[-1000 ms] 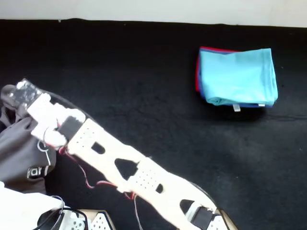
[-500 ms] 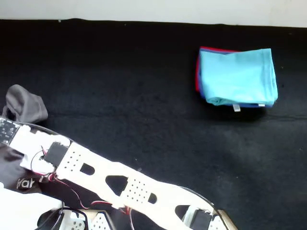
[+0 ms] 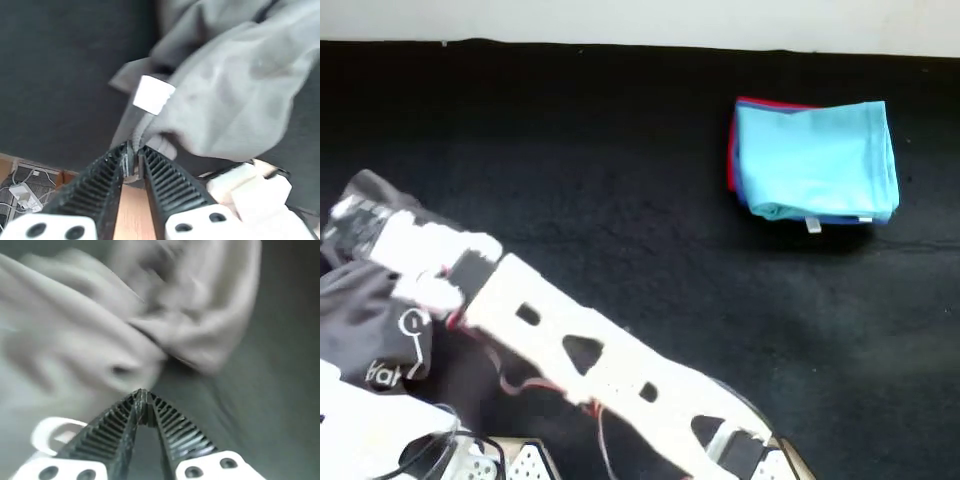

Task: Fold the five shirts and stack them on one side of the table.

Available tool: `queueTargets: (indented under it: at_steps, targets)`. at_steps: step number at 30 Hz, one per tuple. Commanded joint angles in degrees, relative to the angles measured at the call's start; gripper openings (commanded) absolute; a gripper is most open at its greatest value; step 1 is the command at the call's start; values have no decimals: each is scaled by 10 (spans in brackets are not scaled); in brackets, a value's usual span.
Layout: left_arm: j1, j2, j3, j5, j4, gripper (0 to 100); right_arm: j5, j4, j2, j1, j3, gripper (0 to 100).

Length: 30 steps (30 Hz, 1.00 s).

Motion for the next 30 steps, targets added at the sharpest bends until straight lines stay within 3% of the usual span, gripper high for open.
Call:
queueTargets:
  at_steps: [1, 6, 11, 17, 21, 30]
  targets:
    - [85, -7, 5, 59, 4, 9, 5, 62, -79, 77, -72, 6]
    - [214, -34, 6, 135, 4, 9, 5, 124, -160, 176, -71, 6]
    - [347, -148, 6, 174, 4, 9, 4, 190, -206, 235, -70, 6]
    - [526, -301, 5, 185, 4, 9, 4, 227, -216, 259, -71, 6]
    - [649, -369, 0, 184, -1, 9, 4, 232, -217, 319, -72, 6]
    - [793, -328, -191, 184, -5, 9, 4, 245, -217, 513, -72, 6]
